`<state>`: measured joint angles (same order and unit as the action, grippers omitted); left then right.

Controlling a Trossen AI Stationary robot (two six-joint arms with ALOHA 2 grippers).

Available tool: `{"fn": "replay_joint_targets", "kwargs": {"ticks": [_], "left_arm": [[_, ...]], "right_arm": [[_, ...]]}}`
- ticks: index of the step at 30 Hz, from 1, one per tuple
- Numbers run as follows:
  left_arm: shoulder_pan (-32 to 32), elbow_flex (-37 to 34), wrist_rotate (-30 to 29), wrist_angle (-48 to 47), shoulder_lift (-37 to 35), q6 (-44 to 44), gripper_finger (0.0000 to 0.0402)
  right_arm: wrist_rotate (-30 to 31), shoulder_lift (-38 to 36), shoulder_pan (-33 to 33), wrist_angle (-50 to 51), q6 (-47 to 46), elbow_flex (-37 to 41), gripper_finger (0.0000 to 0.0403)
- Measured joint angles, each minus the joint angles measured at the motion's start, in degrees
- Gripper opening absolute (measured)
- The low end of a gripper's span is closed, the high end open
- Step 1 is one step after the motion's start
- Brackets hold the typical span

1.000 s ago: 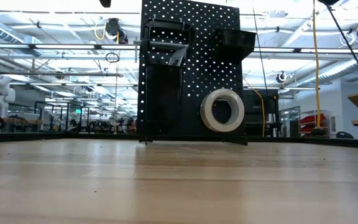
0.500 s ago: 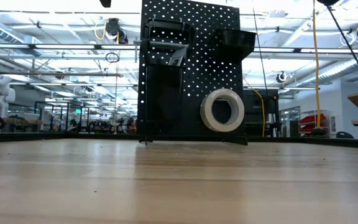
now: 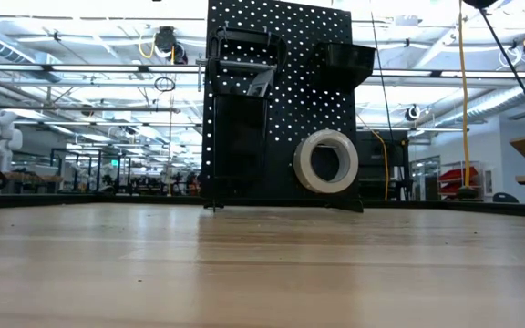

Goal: Hang tools onto peg board
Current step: Hang the hacksaw on the pegboard

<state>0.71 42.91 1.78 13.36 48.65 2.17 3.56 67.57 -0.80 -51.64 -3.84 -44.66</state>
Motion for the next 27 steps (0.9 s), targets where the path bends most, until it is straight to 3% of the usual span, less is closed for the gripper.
{"fn": "replay_joint_targets", "kwargs": {"ticks": [6, 12, 18, 27], "left_arm": [[0.0, 2.9, -1.2, -5.9, -1.6, -1.0, 0.0071], [0.2, 7.9, -4.2, -16.2, -2.5, -2.6, 0.0071], [3.5, 12.7, -5.3, -26.8, -2.7, -4.1, 0.0071], [14.6, 12.8, 0.8, -35.0, -0.8, -4.6, 0.0071]], "right_arm": [[1.2, -2.7, 0.0, 7.1, -0.4, 0.0, 0.0196], [1.5, -10.0, -0.3, 27.0, -2.3, 0.1, 0.0282], [2.2, -13.7, 1.2, 44.6, -5.2, 0.1, 0.0297], [17.9, -14.8, 2.9, 50.1, -2.6, 0.1, 0.0297]]}}
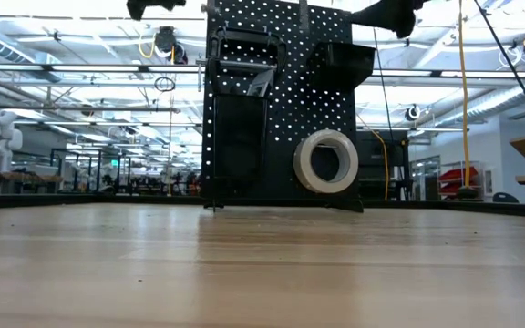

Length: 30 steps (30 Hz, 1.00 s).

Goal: Hang tools onto peg board
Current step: Hang the hacksaw on the pegboard

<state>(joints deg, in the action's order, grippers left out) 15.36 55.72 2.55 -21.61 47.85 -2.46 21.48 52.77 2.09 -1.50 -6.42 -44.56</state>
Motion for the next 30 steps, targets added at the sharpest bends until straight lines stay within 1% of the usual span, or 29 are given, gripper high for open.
{"fn": "replay_joint_targets", "kwargs": {"ticks": [2, 5, 8, 12, 17, 23, 28, 30], "left_arm": [[2.4, 0.0, 2.7, -0.2, 0.3, -1.0, 0.0071], [5.3, 0.0, 6.6, 1.1, 0.2, -1.6, 0.0071], [8.5, 0.0, 9.9, 0.1, 0.2, -1.4, 0.0071], [12.1, 0.0, 17.0, -1.9, 0.7, -1.0, 0.0071], [15.7, 0.0, 22.3, -1.9, 2.0, -0.9, 0.0071], [19.3, 0.0, 26.0, -2.2, 3.4, -0.7, 0.0071], [21.9, 0.0, 26.8, -3.2, 3.7, -0.9, 0.0071], [22.7, 0.0, 28.1, -3.1, 3.7, -0.8, 0.0071]], "right_arm": [[1.3, -1.2, 0.0, 0.0, 1.3, 0.0, 0.0297], [1.5, -2.7, -0.7, -0.3, 3.2, 0.0, 0.0297], [1.5, -2.8, -1.5, 0.4, 3.7, 0.0, 0.0297], [1.2, -2.5, -2.8, 2.4, 4.1, 0.0, 0.0297], [1.3, -2.3, -4.7, 3.3, 3.4, 0.0, 0.0297], [1.0, -1.9, -5.1, 3.5, 2.3, 0.0, 0.0297], [0.9, -1.9, -5.1, 3.5, 2.2, 0.0, 0.0297], [0.9, -1.9, -5.1, 3.5, 2.2, 0.0, 0.0297]]}}
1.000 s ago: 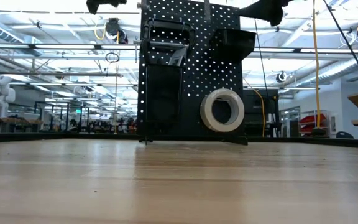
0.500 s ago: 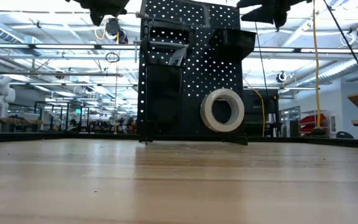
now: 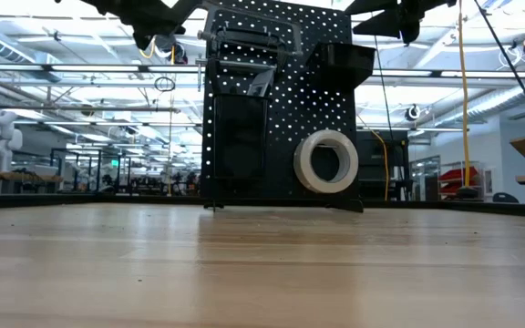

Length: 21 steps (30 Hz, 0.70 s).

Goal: Hang tools onto peg board
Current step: Hang the hacksaw on the pegboard

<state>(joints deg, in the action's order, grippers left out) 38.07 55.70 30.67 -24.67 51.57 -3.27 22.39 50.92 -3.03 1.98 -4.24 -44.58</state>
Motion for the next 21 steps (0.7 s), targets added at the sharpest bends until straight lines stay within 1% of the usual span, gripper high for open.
{"fn": "replay_joint_targets", "kwargs": {"ticks": [10, 21], "left_arm": [[0.9, 0.0, 1.2, 0.2, 2.1, 1.9, 0.0071], [1.0, 0.0, 0.7, 0.5, 3.7, 2.9, 0.0071]], "right_arm": [[0.0, 0.0, 0.0, 0.0, 0.1, 0.0, 0.0297], [0.0, 0.0, 0.0, 0.0, 0.2, 0.0, 0.0297]]}}
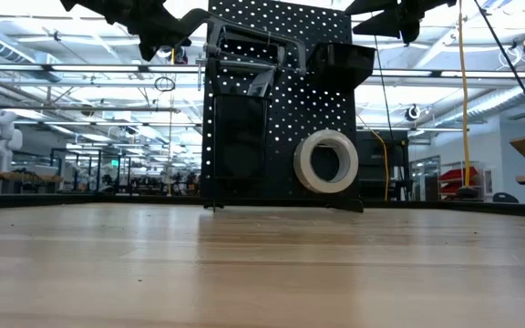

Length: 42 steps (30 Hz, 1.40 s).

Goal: Hang tools onto peg board
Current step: Hang the hacksaw on the pegboard

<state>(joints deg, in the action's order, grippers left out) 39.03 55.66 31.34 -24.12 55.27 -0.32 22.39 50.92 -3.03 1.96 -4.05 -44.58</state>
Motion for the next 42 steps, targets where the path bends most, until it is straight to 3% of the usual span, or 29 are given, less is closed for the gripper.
{"fn": "replay_joint_targets", "kwargs": {"ticks": [24, 31, 42], "left_arm": [[0.0, 0.0, -0.3, -1.9, 0.2, 0.5, 0.0071], [0.0, 0.0, -1.8, -1.9, 0.3, 0.0, 0.0152], [0.0, 0.0, -2.1, -2.0, 0.3, -0.1, 0.0166]], "right_arm": [[0.0, 0.0, 0.0, 0.0, 0.0, 0.0, 0.0297], [0.0, 0.0, 0.0, 0.0, 0.0, 0.0, 0.0297], [0.0, 0.0, 0.0, 0.0, 0.0, 0.0, 0.0297]]}}
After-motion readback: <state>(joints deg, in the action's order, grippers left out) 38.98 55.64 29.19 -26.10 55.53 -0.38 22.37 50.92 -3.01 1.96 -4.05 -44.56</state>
